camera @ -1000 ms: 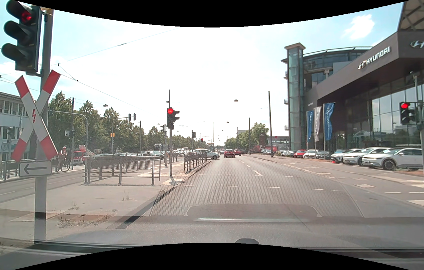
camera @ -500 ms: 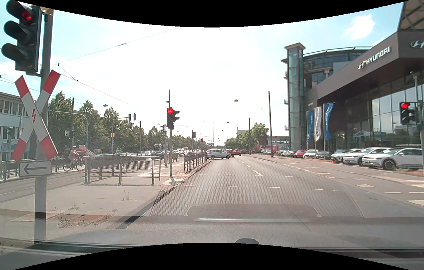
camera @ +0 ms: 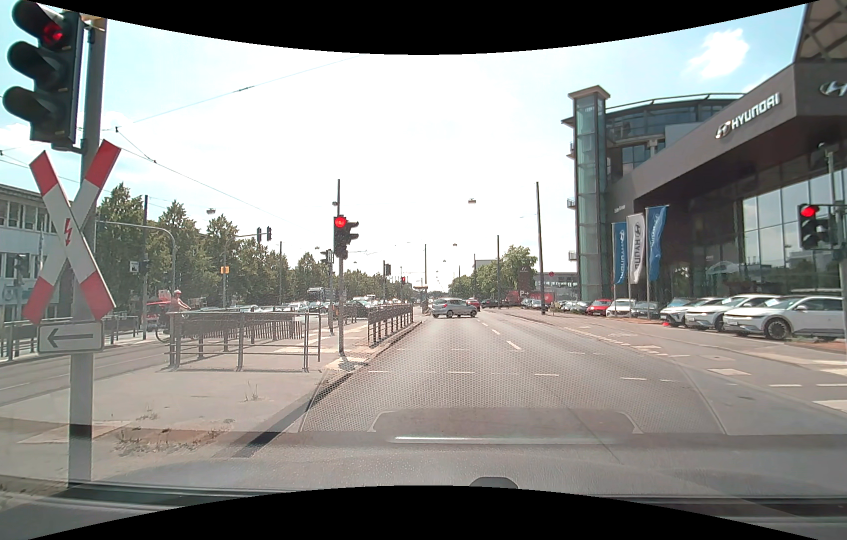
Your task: Follow the waypoints while adhering to traffic rules and regulations
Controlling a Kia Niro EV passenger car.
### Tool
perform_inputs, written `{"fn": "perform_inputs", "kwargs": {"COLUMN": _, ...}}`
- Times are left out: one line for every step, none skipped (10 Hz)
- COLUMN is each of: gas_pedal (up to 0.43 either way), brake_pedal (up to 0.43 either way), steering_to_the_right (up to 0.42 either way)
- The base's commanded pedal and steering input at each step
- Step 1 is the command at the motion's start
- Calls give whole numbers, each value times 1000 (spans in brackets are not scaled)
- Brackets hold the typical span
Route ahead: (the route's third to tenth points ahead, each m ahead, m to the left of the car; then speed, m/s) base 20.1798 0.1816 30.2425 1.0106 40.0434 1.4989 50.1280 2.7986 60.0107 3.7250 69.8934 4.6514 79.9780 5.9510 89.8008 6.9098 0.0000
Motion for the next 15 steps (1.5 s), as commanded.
{"fn": "perform_inputs", "kwargs": {"gas_pedal": 0, "brake_pedal": 226, "steering_to_the_right": -7}}
{"fn": "perform_inputs", "kwargs": {"gas_pedal": 0, "brake_pedal": 220, "steering_to_the_right": -7}}
{"fn": "perform_inputs", "kwargs": {"gas_pedal": 0, "brake_pedal": 220, "steering_to_the_right": -7}}
{"fn": "perform_inputs", "kwargs": {"gas_pedal": 0, "brake_pedal": 220, "steering_to_the_right": -7}}
{"fn": "perform_inputs", "kwargs": {"gas_pedal": 0, "brake_pedal": 220, "steering_to_the_right": -7}}
{"fn": "perform_inputs", "kwargs": {"gas_pedal": 0, "brake_pedal": 220, "steering_to_the_right": -7}}
{"fn": "perform_inputs", "kwargs": {"gas_pedal": 0, "brake_pedal": 220, "steering_to_the_right": -7}}
{"fn": "perform_inputs", "kwargs": {"gas_pedal": 0, "brake_pedal": 220, "steering_to_the_right": -7}}
{"fn": "perform_inputs", "kwargs": {"gas_pedal": 0, "brake_pedal": 220, "steering_to_the_right": -7}}
{"fn": "perform_inputs", "kwargs": {"gas_pedal": 0, "brake_pedal": 220, "steering_to_the_right": -7}}
{"fn": "perform_inputs", "kwargs": {"gas_pedal": 0, "brake_pedal": 220, "steering_to_the_right": -7}}
{"fn": "perform_inputs", "kwargs": {"gas_pedal": 0, "brake_pedal": 220, "steering_to_the_right": -7}}
{"fn": "perform_inputs", "kwargs": {"gas_pedal": 0, "brake_pedal": 220, "steering_to_the_right": -7}}
{"fn": "perform_inputs", "kwargs": {"gas_pedal": 0, "brake_pedal": 220, "steering_to_the_right": -7}}
{"fn": "perform_inputs", "kwargs": {"gas_pedal": 0, "brake_pedal": 220, "steering_to_the_right": -7}}
